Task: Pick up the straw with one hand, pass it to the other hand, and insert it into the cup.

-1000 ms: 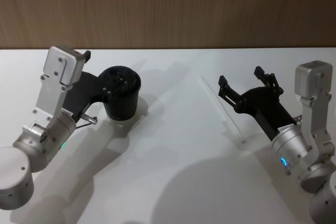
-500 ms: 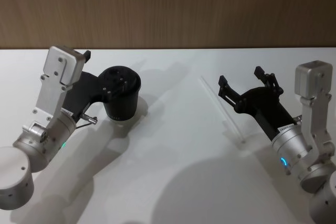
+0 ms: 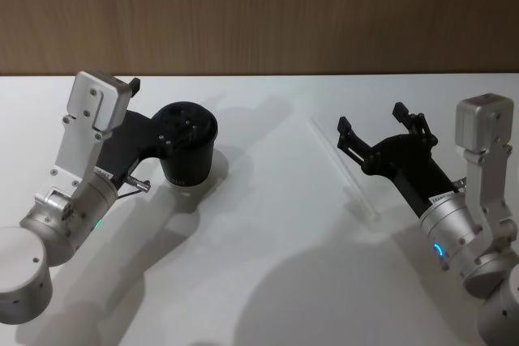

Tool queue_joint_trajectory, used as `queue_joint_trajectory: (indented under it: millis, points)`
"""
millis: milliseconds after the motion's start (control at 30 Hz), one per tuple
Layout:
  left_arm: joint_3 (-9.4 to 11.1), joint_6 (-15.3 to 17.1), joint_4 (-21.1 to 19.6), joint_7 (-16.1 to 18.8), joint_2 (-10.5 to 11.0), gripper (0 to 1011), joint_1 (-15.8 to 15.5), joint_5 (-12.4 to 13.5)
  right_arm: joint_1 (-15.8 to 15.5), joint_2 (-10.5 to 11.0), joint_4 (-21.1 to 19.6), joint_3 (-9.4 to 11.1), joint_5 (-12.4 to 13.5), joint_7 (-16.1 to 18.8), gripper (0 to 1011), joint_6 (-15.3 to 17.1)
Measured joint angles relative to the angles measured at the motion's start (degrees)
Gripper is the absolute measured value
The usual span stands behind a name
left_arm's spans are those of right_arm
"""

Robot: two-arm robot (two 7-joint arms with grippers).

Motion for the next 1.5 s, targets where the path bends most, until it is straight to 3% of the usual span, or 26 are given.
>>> queue_joint_trajectory:
  millis: [367,700,867,1100,1500]
  points:
    - [0.00,0.00,0.00,0.00,0.00,1003,0.00,0.00,0.74,0.38,0.65,0.05,0.01,0.92,1001,0.23]
    - [-0.01,0.00,0.00,0.00,0.00,1003,0.00,0.00,5.50,3.01,5.00,-0.12,0.51,6.20,1001,3.06]
    - [0.00,0.00,0.00,0.00,0.00,1003,0.00,0.00,8.39,4.65,7.94,-0.36,0.73,9.38,1001,5.84]
    - [0.00,0.00,0.00,0.00,0.00,1003,0.00,0.00,10.61,5.97,10.21,-0.39,0.71,10.82,1001,10.13]
    - [0.00,0.00,0.00,0.00,0.00,1004,0.00,0.00,10.55,6.98,9.77,0.29,0.22,10.14,1001,17.43]
